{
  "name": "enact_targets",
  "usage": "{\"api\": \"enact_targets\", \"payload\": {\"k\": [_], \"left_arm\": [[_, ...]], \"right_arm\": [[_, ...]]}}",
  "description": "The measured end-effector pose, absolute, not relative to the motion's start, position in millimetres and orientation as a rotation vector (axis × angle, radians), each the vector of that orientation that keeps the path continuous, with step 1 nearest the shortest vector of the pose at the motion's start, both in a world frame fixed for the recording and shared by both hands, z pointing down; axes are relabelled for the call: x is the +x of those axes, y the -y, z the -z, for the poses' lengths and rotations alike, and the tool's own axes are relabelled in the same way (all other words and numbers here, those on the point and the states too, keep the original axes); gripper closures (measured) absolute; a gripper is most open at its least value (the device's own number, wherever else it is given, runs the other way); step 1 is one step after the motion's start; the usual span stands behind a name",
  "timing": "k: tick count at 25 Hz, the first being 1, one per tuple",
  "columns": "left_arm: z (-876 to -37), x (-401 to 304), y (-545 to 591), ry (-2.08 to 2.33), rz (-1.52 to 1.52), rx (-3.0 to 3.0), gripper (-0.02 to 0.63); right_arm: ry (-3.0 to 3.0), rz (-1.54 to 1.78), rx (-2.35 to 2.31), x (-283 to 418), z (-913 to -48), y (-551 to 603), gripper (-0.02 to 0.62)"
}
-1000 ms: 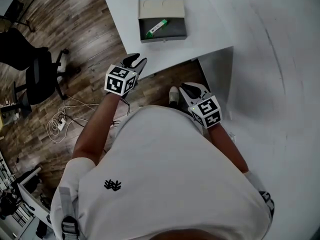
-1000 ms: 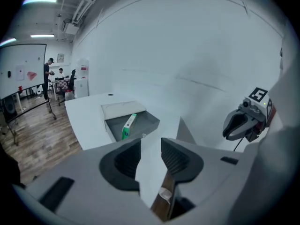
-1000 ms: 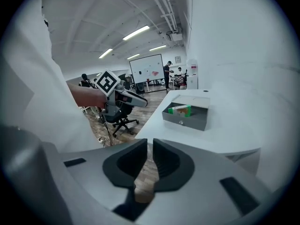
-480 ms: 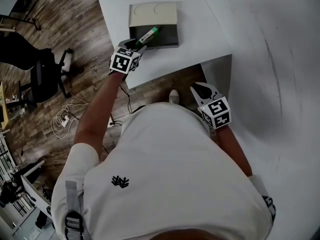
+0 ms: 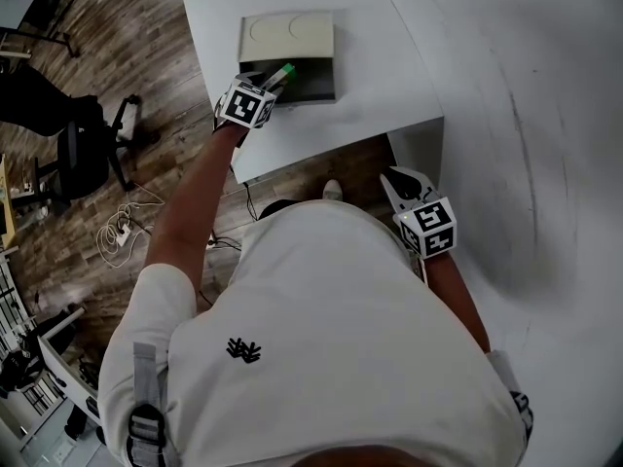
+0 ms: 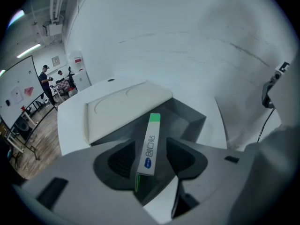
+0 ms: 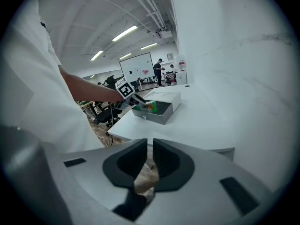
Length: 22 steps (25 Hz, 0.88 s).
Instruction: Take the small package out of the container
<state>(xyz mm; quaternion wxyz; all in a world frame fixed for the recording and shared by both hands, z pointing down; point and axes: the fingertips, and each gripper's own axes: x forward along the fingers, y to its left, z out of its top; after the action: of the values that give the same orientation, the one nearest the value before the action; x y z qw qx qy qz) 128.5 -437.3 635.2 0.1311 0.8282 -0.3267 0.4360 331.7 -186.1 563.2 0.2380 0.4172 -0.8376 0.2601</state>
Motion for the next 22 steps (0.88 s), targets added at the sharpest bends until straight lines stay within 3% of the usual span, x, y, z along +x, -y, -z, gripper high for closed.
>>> {"api": "enact_targets", "payload": {"k": [4,10,22], "left_arm": [[-644,135,440,0.942,-1.305,2.381,0.415],[-645,139,442,0.952,-1.351,2.385,0.505],[-595,136,437,0.968,-1.192,2.479,0.508]], "right_arm": [[2.294,-0.719,1.138,340,-566,190,0.555],[2.307,-0.708,1.121,342,-567,198,0.555],[2.351,-0.67,1.038,311,-561,208,0.557]]}}
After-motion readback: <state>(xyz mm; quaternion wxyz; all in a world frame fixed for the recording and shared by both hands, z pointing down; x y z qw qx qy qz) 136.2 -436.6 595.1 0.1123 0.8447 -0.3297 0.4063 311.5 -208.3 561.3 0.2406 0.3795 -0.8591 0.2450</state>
